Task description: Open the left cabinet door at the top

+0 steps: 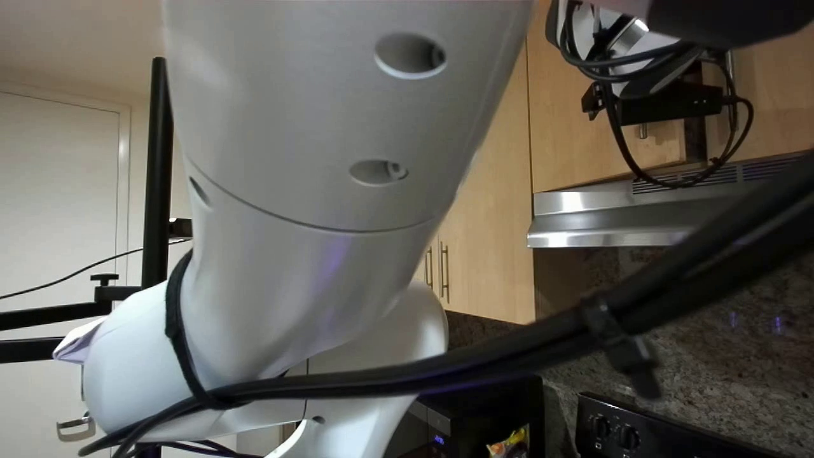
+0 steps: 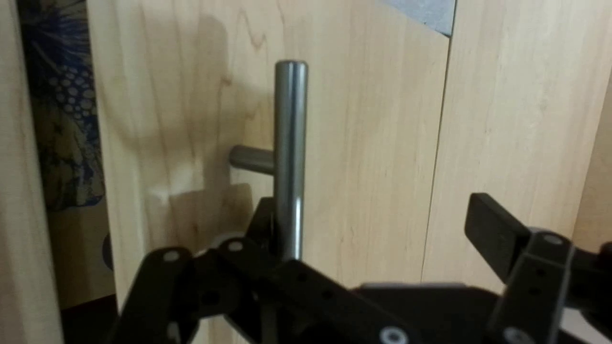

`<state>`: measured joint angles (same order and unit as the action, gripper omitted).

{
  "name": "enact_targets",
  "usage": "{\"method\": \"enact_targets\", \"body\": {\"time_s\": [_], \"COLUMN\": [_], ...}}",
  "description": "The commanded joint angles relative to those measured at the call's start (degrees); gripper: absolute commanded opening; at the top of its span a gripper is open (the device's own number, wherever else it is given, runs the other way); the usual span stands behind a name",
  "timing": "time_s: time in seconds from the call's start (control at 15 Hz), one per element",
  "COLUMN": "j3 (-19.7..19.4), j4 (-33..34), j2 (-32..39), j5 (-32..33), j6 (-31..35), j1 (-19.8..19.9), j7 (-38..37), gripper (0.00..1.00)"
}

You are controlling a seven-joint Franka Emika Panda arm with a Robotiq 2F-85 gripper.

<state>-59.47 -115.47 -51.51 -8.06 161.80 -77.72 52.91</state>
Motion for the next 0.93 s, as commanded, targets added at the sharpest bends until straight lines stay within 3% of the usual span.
{"method": "enact_targets", "body": {"time_s": [0.0,0.87], "j3": [4.8,12.3], "j4": [-3.7,-5.9], "j2": [2.3,7.6], "j5": [1.3,0.6], "j6": [-1.2,-1.9], "j1": [2.8,12.3], "j7": [-3.8,-7.2], "gripper": [1.00,1.00]}}
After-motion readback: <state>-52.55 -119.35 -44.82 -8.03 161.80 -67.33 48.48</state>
